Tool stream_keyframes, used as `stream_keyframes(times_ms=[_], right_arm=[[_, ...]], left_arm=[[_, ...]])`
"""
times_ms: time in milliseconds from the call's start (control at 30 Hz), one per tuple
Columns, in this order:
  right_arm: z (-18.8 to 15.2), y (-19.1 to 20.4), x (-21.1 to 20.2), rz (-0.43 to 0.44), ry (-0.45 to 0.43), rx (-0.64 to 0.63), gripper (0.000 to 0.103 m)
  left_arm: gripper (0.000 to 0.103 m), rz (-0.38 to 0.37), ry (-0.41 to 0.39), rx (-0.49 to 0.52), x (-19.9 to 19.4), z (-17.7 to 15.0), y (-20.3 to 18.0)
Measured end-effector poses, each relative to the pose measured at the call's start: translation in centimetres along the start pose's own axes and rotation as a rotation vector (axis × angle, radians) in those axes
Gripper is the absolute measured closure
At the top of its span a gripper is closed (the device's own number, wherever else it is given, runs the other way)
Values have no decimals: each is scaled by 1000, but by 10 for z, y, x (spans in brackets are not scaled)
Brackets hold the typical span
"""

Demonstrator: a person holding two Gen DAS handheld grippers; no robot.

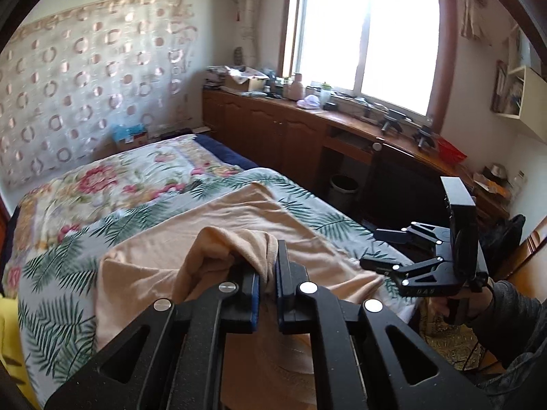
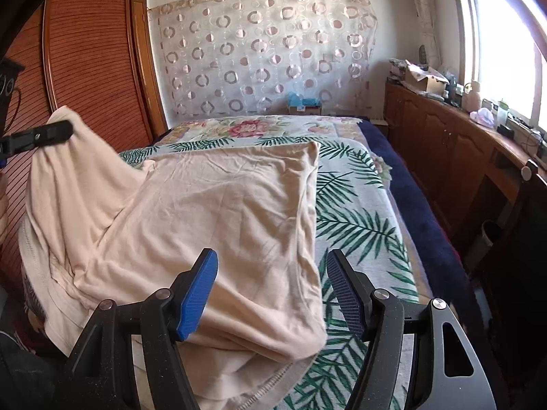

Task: Fold small clothes

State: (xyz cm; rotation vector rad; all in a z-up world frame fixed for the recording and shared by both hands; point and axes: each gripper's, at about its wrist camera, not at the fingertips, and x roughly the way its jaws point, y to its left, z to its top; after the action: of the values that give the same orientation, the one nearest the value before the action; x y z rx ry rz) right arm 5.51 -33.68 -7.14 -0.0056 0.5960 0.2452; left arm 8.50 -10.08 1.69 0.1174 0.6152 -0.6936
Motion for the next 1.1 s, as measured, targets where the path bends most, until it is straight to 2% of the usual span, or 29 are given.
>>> stream_keyframes(times_ms=[67,133,167,200,367,600,833,967,1100], right_arm=[[-3,-1,-3,-7,-7,3,35],[-4,-3,-3,-6,-7,7,35],[-5,-4,-3,-7,-6,8,35],[-6,-4,-2,-8,-4,9,35],[-7,-2,0,-6,2,11,35],[7,0,12,21,0,-18,35],[28,26,41,73,19,-90,35],[39,40,66,121,75,-145,35],[46,51,100,112,173,-208,35]], left_arm=[[95,8,1,6,2,4,-5],[89,3,25,6,9,7,-5],[78,-11,34,-7,11,6,-1],[63,-21,38,-22,15,8,0],[28,13,25,-48,10,1,10],[27,95,8,-85,0,-16,29],[27,182,4,-136,-14,-48,57],[27,242,4,-154,-21,-68,69],[27,244,18,-203,-22,-84,84]])
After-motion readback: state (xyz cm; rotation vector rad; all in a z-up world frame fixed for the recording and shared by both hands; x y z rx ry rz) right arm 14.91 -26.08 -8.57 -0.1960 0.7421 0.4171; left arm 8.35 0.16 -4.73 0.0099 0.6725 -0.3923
